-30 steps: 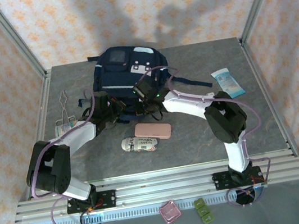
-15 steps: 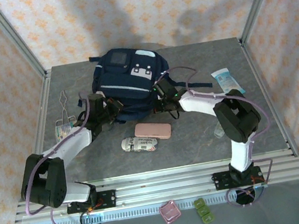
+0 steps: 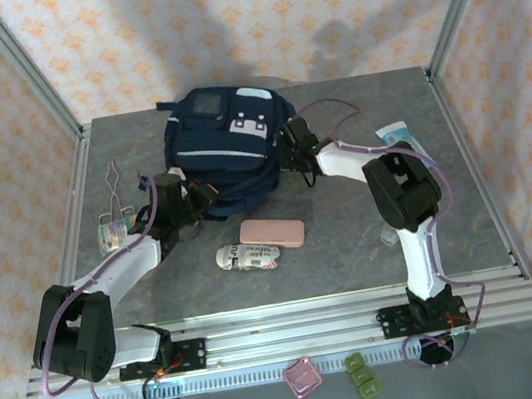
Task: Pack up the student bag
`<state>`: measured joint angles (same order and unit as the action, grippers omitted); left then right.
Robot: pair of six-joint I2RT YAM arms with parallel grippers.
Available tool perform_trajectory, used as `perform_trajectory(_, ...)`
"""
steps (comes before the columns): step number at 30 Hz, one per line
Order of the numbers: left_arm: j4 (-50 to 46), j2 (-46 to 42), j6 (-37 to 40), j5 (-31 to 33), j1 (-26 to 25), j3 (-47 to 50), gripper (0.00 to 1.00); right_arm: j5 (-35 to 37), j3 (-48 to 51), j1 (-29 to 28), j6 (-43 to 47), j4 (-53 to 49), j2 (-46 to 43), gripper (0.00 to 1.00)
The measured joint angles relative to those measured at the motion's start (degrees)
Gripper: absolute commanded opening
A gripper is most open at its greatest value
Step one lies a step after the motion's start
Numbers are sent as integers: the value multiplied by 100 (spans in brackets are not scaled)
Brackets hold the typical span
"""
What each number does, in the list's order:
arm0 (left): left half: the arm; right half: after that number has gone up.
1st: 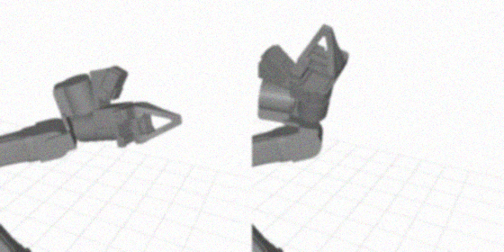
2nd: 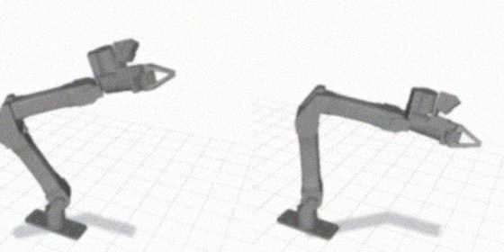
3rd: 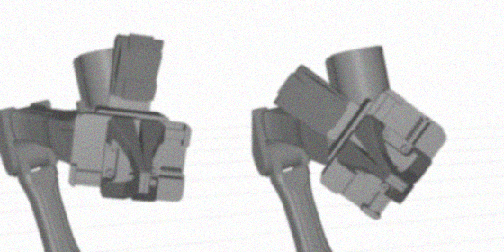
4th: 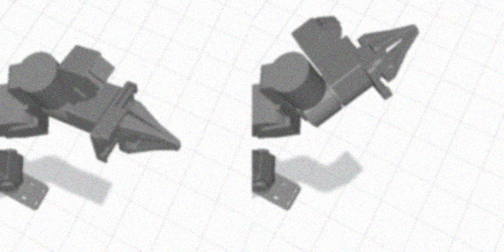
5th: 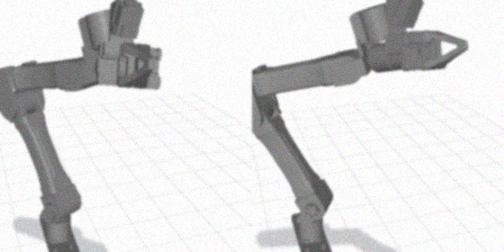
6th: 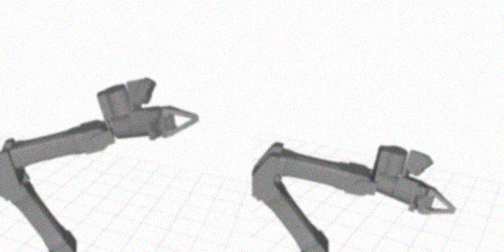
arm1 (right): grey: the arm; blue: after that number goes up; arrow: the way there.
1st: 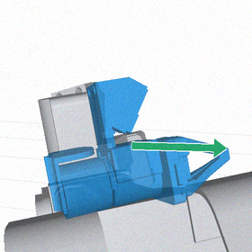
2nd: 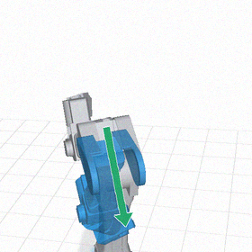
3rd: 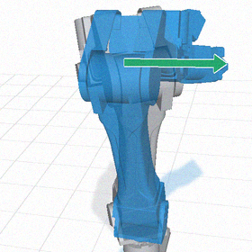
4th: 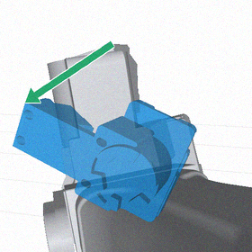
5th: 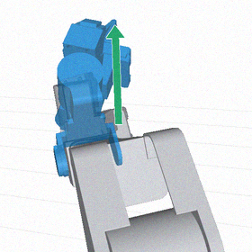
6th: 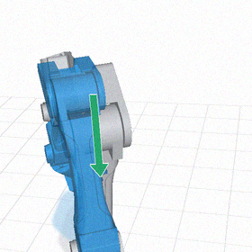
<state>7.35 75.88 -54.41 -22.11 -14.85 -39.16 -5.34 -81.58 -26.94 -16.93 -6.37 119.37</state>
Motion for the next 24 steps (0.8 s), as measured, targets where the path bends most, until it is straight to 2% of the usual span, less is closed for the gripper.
perform_trajectory(3,15,0,70,2,0,0,0,125,-7,4,-42,109,31,0)
perform_trajectory(5,11,2,140,2,2,0,0,223,343,4,-83,424,-160,0)
perform_trajectory(9,-92,44,352,-61,13,-48,0,487,1478,4,-131,898,-1073,0)
perform_trajectory(17,-201,632,833,-245,85,-704,0,953,3091,7,-192,1051,-2881,0)
perform_trajectory(24,-459,1370,1322,-225,527,-1377,0,1078,3635,-553,-354,1038,-3442,0)
